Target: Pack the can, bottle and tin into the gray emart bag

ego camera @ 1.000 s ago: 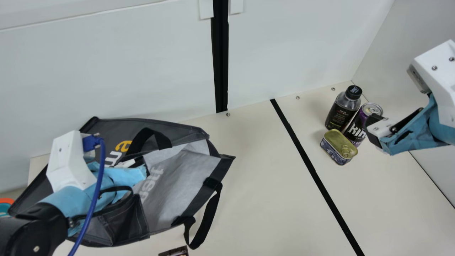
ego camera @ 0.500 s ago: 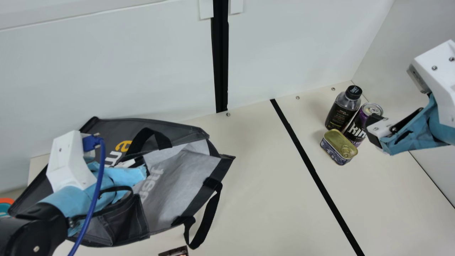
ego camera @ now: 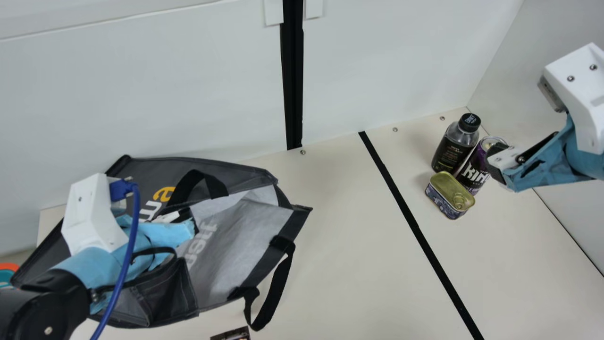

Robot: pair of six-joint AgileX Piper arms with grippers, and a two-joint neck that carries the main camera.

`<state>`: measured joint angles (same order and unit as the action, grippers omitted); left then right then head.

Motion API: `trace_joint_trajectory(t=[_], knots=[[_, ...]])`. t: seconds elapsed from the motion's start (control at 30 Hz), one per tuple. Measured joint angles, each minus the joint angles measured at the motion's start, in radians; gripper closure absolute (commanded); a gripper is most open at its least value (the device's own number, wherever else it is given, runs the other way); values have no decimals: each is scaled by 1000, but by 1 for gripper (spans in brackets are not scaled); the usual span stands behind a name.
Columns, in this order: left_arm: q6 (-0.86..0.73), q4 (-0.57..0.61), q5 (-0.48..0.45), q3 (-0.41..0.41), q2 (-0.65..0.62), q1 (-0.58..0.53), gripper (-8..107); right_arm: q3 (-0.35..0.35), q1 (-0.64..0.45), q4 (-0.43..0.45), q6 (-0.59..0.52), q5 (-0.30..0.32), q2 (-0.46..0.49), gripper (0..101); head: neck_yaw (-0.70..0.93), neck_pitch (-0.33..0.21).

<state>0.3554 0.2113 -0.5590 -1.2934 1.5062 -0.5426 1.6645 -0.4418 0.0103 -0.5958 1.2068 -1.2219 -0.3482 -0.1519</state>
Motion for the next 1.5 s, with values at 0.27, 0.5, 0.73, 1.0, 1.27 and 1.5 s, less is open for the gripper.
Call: trace_joint_trajectory(t=[0.27,0.5,0.73,1.0,1.27,1.5], knots=[[0,0,0,0,0,0,89,21,-23,24,-4,2,-50,10,0,0],[0,0,0,0,0,0,89,42,-41,33,-5,4,-97,10,0,0],[0,0,0,0,0,0,89,60,-61,33,27,13,-151,10,0,0],[0,0,0,0,0,0,89,74,-76,29,74,11,-211,10,0,0],[0,0,0,0,0,0,89,92,-94,2,109,12,-270,10,0,0],[0,0,0,0,0,0,89,118,-103,-10,125,13,-322,10,0,0]])
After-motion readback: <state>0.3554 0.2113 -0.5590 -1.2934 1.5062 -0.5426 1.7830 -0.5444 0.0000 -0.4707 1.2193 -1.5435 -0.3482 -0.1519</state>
